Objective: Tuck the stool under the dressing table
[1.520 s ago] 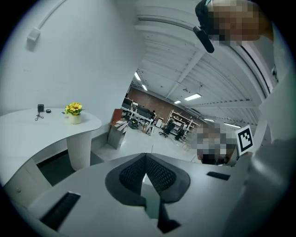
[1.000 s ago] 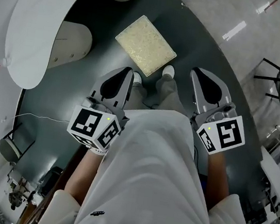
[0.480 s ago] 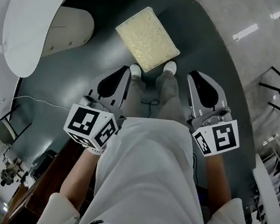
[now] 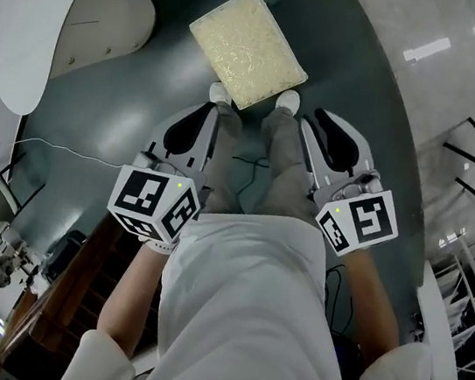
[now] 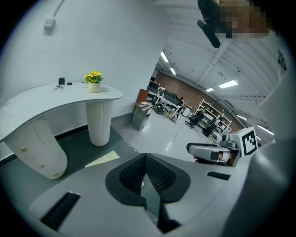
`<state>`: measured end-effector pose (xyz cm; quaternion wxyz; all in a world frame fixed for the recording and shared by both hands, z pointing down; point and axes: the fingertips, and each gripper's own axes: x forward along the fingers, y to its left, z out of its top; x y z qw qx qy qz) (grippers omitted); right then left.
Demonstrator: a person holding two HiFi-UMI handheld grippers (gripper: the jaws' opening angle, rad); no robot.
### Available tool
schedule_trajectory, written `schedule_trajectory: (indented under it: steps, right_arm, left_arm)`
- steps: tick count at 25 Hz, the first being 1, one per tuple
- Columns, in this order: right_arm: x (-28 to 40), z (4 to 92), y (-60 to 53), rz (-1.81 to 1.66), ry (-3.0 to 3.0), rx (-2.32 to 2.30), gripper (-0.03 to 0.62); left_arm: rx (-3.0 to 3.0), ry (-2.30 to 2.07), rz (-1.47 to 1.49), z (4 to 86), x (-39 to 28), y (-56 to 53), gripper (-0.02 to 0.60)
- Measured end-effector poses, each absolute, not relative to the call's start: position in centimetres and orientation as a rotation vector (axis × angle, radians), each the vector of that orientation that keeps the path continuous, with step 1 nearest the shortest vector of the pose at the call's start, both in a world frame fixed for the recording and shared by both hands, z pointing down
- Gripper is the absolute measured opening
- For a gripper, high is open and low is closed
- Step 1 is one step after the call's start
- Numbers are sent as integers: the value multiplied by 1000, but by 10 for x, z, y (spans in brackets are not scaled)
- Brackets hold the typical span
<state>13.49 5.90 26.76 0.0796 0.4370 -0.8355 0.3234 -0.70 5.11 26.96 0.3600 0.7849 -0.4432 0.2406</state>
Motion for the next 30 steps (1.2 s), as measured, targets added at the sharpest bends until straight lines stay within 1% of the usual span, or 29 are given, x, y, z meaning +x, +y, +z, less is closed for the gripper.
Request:
schedule_trajectory:
  steps: [3,8,10,12,15,21,24,30]
  right_arm:
    - [134,289,55,1043,-2473,1327,124]
    - [119,330,49,1064,-2475,1349,141]
    - [113,344,51,1083,-2468,1359,169]
    - [110,361,53,1140,-2443,1381,171]
    - [103,391,58,1184,-2391,1389,201]
    - [95,455,68,1287,-2283,1418,241]
    - [92,483,68,1324,-2253,1421,255]
    - [86,538,68,1417,-2144,1487,312]
  left_arm:
    - [2005,-1138,642,293,-9,49,9]
    - [1984,-1092,683,332,-19,50,9]
    - [1982,-1065,701,342,-20,55,9]
    - [1984,-1039,714,351,-21,57,9]
    - [1979,-1012,720,368,-24,58,9]
    - [1968,-951,737,411,-25,54,9]
    - [1964,-940,734,425,-24,52,9]
    - [1952,-924,729,444,-28,54,9]
